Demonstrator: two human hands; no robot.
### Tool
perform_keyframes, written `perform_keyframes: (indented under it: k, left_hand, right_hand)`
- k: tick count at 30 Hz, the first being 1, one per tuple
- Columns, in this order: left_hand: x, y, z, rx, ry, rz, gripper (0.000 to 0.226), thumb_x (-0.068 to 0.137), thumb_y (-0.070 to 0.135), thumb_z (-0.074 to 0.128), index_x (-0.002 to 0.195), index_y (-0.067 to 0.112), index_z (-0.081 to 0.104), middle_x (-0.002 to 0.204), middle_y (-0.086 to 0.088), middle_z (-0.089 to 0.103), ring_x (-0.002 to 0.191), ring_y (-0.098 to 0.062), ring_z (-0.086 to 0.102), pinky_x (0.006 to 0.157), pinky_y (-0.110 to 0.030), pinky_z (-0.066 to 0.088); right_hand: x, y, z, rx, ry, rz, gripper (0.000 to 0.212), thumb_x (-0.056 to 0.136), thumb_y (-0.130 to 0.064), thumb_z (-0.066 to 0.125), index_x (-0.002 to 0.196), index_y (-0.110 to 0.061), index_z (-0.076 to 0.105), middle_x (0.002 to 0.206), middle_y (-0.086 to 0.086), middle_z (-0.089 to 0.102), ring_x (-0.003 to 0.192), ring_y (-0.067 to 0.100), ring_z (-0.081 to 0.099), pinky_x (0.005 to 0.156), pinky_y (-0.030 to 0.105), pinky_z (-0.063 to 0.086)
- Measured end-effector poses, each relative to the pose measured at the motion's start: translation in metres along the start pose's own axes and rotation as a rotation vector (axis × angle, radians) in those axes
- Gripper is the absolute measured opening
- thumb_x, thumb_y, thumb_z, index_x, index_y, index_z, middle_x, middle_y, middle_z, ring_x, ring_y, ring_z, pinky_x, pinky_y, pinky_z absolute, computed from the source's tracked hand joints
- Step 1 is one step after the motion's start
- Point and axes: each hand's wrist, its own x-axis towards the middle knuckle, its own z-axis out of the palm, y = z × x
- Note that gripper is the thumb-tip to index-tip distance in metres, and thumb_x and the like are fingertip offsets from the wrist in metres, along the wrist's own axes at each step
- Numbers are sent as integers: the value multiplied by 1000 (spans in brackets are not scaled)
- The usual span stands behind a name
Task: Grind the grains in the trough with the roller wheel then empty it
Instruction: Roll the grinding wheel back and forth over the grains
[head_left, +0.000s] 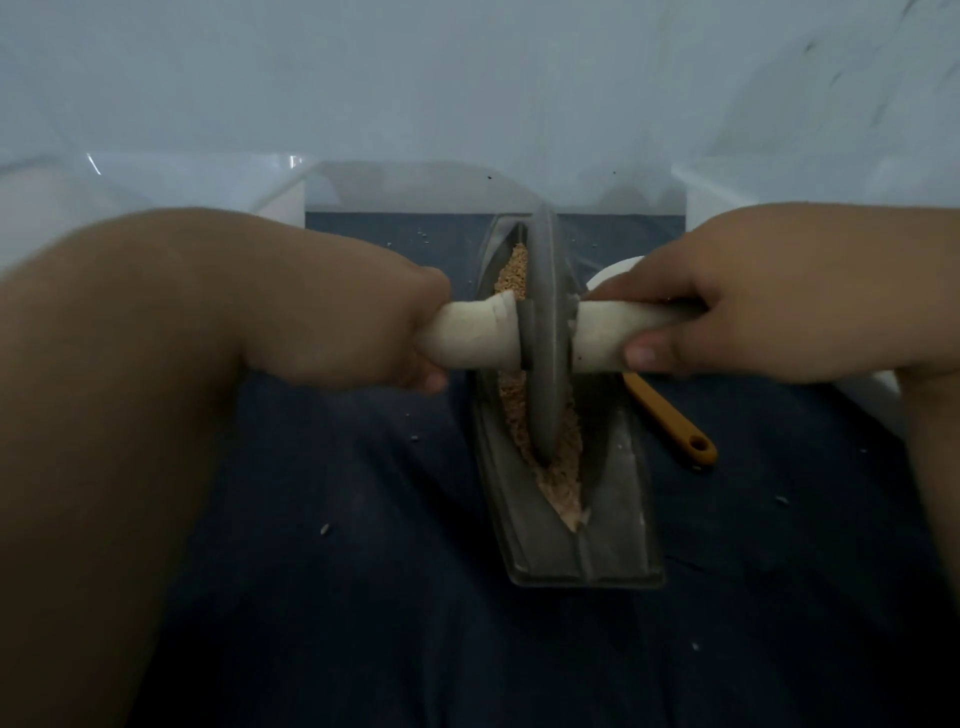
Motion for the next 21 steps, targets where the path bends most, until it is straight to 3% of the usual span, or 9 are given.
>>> perform_keyframes:
  k: [2,6,9,14,17,19,21]
  left_hand:
    - [17,-6,10,0,120,-15,35,84,51,61,94,25,41,87,3,54,73,-12,52,61,-27,39]
    - [43,-4,27,103,482,-116,35,89,42,59,103,14,43,100,-10,54,87,-32,54,75,-43,44]
    - [53,-3,33,162,573,-165,41,91,40,57,114,8,46,111,-16,56,96,-38,56,75,-45,42]
    - [49,-9,33,52,501,-132,41,90,44,58,113,12,46,106,-12,55,94,-35,55,78,-44,42]
    - [34,-8,21,29,351,-72,37,87,49,61,93,21,38,82,3,46,71,-19,49,66,-35,41]
    - [19,-4,9,47,198,-41,39,82,57,58,83,26,35,79,6,48,67,-11,48,59,-31,37]
    - [2,2,-1,35,45,-30,41,70,65,49,79,28,37,79,7,50,68,-7,49,55,-24,33]
  right_hand:
    - [12,7,10,-39,94,50,42,85,-53,54,127,-53,53,90,-18,67,76,2,56,63,22,37]
    - [38,25,32,-42,279,121,51,94,-40,57,142,-47,41,130,-4,60,110,18,54,79,31,36]
    - [47,30,43,-123,417,132,56,94,-39,56,146,-43,34,129,1,57,118,26,52,84,35,38]
    - [42,26,42,-210,448,76,57,90,-43,60,143,-40,41,117,2,61,106,26,57,77,36,40]
    - [30,23,25,-167,264,66,56,87,-53,56,141,-45,42,115,-7,63,95,14,55,68,28,37]
    - [18,18,11,-105,139,56,59,77,-63,49,134,-53,46,108,-20,64,85,0,55,65,15,34]
    - [6,8,1,-48,59,17,57,68,-69,45,125,-63,47,100,-28,63,92,-13,52,64,7,32]
